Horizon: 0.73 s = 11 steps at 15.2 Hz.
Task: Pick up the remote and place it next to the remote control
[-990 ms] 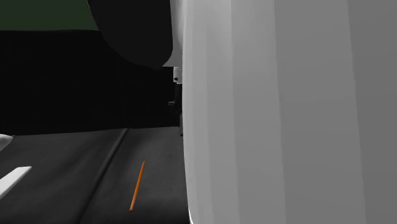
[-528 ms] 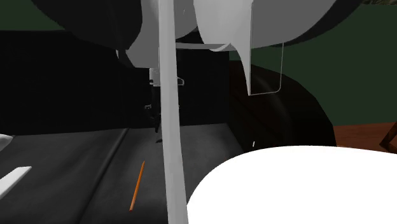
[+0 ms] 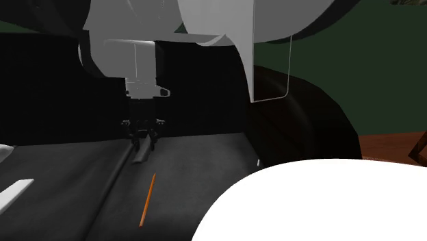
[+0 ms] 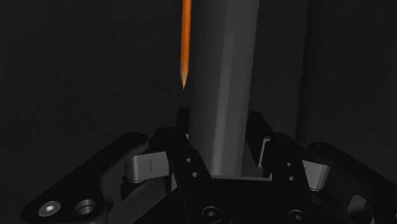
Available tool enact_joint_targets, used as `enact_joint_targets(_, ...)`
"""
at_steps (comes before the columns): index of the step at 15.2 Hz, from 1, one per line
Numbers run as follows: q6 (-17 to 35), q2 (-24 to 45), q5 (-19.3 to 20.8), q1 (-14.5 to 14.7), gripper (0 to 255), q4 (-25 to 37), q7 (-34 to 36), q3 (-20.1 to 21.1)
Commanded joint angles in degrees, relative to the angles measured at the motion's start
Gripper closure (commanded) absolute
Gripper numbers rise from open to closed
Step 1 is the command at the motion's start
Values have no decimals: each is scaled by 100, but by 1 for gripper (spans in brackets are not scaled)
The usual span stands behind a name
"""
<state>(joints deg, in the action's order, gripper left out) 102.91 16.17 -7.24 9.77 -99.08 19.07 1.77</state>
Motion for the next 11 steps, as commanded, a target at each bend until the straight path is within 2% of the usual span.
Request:
enact_joint_targets(1,22,-39,-29,164,255,-25,266,105)
enact_joint_targets(11,136,178,-113,939,255,263,1476,582)
